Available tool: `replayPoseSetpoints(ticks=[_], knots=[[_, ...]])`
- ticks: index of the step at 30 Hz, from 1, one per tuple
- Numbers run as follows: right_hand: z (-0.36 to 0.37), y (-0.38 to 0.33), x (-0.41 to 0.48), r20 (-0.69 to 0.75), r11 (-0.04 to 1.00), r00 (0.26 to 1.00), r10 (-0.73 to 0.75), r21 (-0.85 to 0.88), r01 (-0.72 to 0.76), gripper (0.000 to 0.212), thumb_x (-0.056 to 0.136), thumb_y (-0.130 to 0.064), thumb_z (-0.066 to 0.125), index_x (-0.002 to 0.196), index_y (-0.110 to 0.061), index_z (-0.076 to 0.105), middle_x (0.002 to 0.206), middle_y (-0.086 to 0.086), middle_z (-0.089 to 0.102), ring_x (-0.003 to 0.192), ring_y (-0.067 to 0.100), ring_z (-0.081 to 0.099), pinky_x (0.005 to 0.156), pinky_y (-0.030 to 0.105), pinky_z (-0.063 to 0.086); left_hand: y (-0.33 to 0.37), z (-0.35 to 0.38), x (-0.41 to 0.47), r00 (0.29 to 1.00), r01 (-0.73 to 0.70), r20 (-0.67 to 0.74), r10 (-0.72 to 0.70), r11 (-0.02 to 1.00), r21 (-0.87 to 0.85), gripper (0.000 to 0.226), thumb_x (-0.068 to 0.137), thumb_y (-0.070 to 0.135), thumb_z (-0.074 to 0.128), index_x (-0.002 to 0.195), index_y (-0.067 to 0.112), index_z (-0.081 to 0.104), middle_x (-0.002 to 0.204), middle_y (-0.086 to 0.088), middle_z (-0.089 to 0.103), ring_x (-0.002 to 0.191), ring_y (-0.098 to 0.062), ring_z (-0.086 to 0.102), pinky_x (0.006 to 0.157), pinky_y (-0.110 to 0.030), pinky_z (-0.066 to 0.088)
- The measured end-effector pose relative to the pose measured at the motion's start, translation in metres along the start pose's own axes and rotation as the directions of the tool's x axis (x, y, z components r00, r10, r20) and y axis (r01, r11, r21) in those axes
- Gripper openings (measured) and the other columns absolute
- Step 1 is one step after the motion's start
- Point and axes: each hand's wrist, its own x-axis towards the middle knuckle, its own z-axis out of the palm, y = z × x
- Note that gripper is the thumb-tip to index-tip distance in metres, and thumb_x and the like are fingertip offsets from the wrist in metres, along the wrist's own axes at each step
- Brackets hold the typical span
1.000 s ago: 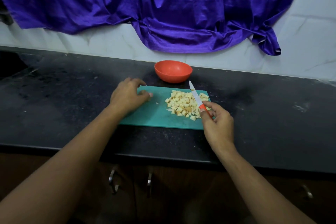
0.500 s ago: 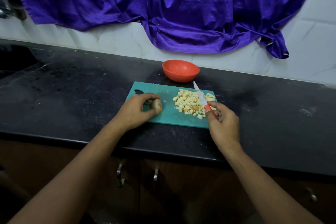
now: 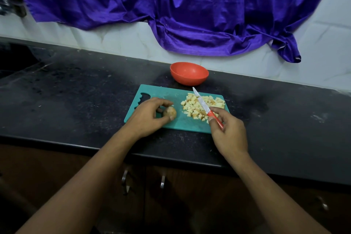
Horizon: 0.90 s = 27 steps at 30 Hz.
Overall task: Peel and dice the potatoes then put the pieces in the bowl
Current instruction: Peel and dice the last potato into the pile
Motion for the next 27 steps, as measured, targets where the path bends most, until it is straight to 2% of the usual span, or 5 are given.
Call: replayPoseSetpoints(ticks=[9, 14, 18, 22, 27], knots=[[0.023, -0.024, -0.007, 0.132, 0.987, 0.989, -0.060, 0.158, 0.039, 0.024, 0.101, -0.018, 0.060, 0.119, -0.033, 0.062, 0.079, -0.006, 0.062, 0.061, 0.011, 0.054, 0.053, 0.030, 0.041, -0.001, 0.000, 0.000, 0.994, 0.070, -0.076, -0.077, 0.994, -0.087, 0.030, 0.080, 0.030, 0.087, 0.102, 0.032, 0.067, 0.096, 0.018, 0.068, 0.091, -0.001, 0.064, 0.078, -0.018, 0.051], [0.037, -0.045, 0.001, 0.170, 0.990, 0.980, -0.102, 0.115, 0.083, 0.036, 0.103, -0.020, 0.057, 0.136, -0.033, 0.057, 0.085, -0.013, 0.059, 0.069, 0.006, 0.054, 0.061, 0.028, 0.039, -0.005, 0.001, 0.002, 0.996, 0.070, -0.057, -0.075, 0.994, -0.081, 0.029, 0.081, 0.032, 0.085, 0.104, 0.035, 0.067, 0.099, 0.018, 0.070, 0.091, -0.002, 0.064, 0.083, -0.028, 0.056], [0.040, -0.053, -0.004, 0.227, 0.990, 0.968, -0.106, -0.063, 0.123, 0.042, 0.104, -0.025, 0.053, 0.145, -0.033, 0.053, 0.107, -0.010, 0.067, 0.088, 0.008, 0.059, 0.073, 0.030, 0.045, -0.005, 0.002, 0.003, 0.997, 0.035, -0.068, -0.038, 0.999, -0.038, 0.029, 0.083, 0.040, 0.080, 0.110, 0.035, 0.072, 0.099, 0.019, 0.071, 0.091, -0.001, 0.064, 0.082, -0.029, 0.055], [0.035, -0.058, 0.010, 0.330, 1.000, 0.944, 0.010, -0.015, -0.006, 0.043, 0.105, -0.025, 0.054, 0.146, -0.033, 0.054, 0.134, -0.004, 0.065, 0.110, 0.013, 0.063, 0.092, 0.037, 0.054, -0.006, 0.002, 0.004, 0.997, 0.042, -0.069, -0.043, 0.999, -0.017, 0.027, 0.084, 0.041, 0.080, 0.110, 0.033, 0.074, 0.097, 0.017, 0.071, 0.091, -0.001, 0.063, 0.081, -0.029, 0.054], [0.022, -0.080, 0.039, 0.443, 0.988, 0.895, 0.045, -0.155, 0.027, 0.035, 0.100, -0.028, 0.057, 0.134, -0.032, 0.067, 0.110, -0.004, 0.069, 0.099, 0.019, 0.062, 0.076, 0.030, 0.046, -0.008, 0.003, 0.004, 0.996, 0.058, -0.072, -0.060, 0.998, -0.032, 0.024, 0.083, 0.043, 0.080, 0.105, 0.035, 0.075, 0.091, 0.017, 0.071, 0.087, -0.001, 0.063, 0.077, -0.027, 0.052]])
